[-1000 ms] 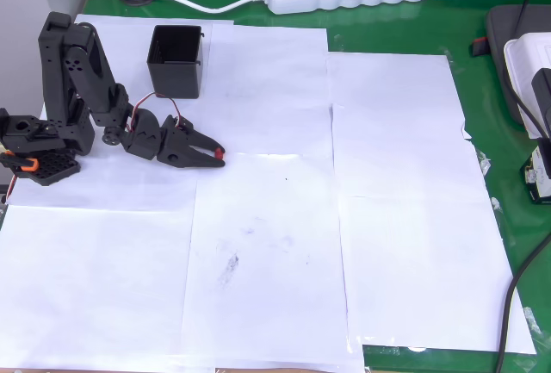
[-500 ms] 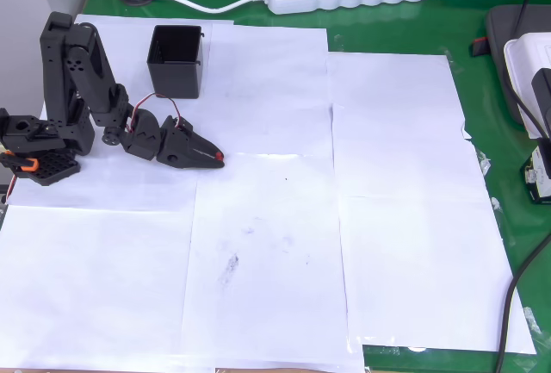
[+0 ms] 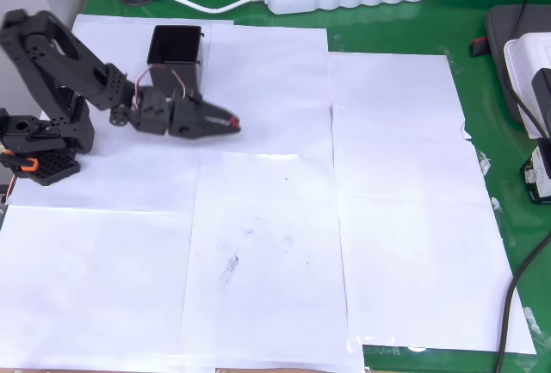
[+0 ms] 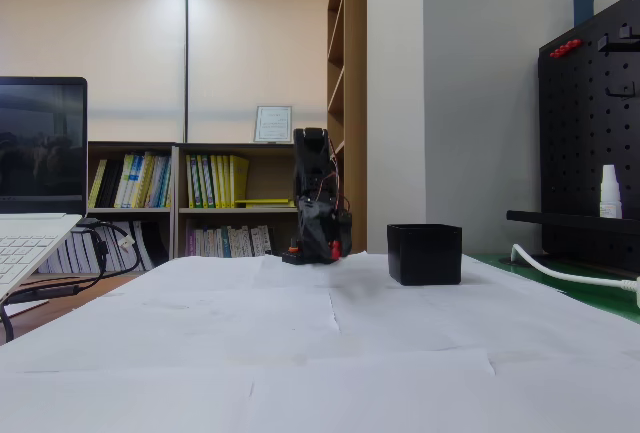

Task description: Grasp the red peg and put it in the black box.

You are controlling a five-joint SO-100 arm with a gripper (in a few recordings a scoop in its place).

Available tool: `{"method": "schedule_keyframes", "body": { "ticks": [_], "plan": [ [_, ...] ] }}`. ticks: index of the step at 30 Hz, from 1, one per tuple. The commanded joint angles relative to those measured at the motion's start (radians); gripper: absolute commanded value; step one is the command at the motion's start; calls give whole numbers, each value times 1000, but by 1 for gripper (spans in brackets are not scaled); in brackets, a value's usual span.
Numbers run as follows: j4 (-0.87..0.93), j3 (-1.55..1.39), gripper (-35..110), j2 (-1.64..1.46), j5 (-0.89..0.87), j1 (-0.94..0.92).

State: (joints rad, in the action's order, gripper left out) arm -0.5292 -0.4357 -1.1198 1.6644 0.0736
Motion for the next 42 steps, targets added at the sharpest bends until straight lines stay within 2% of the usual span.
{"method": "schedule_keyframes", "body": {
  "ticks": [1,12,19,22,26,35,40,42],
  "plan": [
    [149,-193,0,190,-21,77],
    [739,-620,0,411,-91,437],
    [1055,-644,0,563,-123,724],
    [1134,-635,0,560,-147,795],
    [1146,-588,0,525,-164,781],
    [1252,-416,0,525,-114,572],
    [1459,-437,0,514,-112,552],
    [1488,-442,0,506,-123,560]
  ]
}}
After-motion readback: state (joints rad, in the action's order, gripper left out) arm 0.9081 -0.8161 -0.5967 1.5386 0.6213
